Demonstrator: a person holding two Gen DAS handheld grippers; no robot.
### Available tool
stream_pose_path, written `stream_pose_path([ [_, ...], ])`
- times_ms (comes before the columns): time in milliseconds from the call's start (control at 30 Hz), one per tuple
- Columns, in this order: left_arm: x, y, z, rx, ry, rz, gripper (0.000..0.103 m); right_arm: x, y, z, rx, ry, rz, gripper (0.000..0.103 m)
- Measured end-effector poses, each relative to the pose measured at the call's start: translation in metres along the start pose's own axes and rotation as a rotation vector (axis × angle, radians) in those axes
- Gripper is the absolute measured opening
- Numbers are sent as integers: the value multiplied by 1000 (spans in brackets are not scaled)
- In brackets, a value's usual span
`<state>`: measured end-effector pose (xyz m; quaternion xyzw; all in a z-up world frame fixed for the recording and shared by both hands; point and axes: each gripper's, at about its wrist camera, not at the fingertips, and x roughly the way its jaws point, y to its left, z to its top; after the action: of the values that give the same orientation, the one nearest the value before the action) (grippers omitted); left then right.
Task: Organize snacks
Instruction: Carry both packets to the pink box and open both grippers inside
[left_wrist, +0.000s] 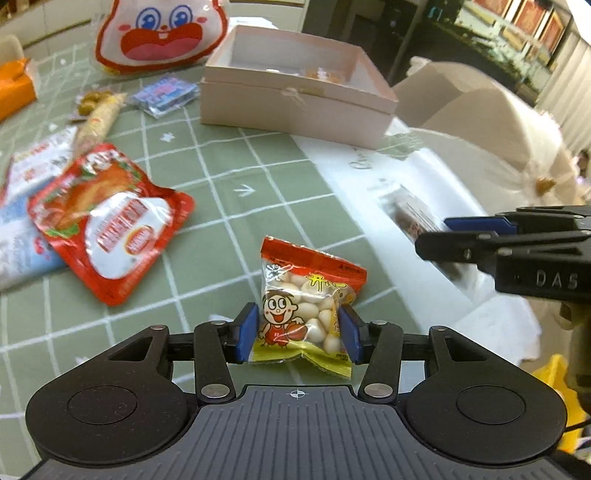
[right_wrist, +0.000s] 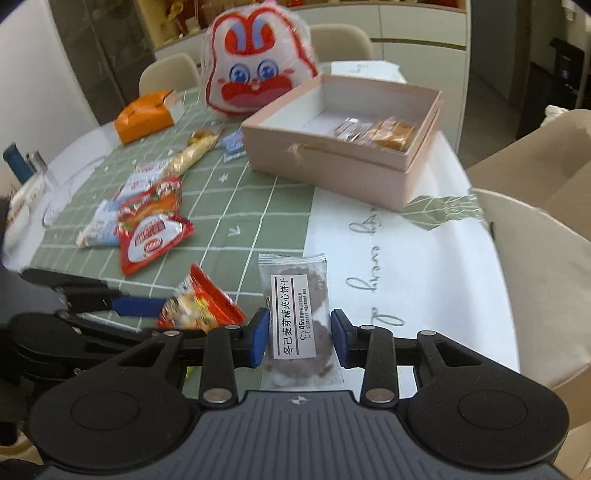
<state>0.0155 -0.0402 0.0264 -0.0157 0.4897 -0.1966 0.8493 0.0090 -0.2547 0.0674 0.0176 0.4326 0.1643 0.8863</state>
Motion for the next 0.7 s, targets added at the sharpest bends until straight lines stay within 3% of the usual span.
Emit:
stream_pose_path([
  [200, -32, -4, 20, -28, -138, -54, 51, -29, -5, 15, 8, -94, 5, 36],
  [333, -54, 2, 86, -39, -281, -79, 51, -41, -9, 35, 19, -170, 9, 36],
  [433, -42, 13, 151, -80, -360, -119, 51, -40, -8, 51, 19, -209, -13, 36],
  [500, -14, 25, 189, -136, -358, -147, 52, -36, -8, 61, 21, -222, -30, 36],
  [567, 37, 39, 216, -177, -243, -165, 52, -29, -9, 72, 24, -214, -60, 35],
  [633, 71, 51, 219, -237, -177, -144, 51, -24, -11, 80, 31, -203, -84, 35],
  [700, 75, 60, 210, -271, -203, -174, 51, -22, -16, 90, 30, -208, -124, 36],
])
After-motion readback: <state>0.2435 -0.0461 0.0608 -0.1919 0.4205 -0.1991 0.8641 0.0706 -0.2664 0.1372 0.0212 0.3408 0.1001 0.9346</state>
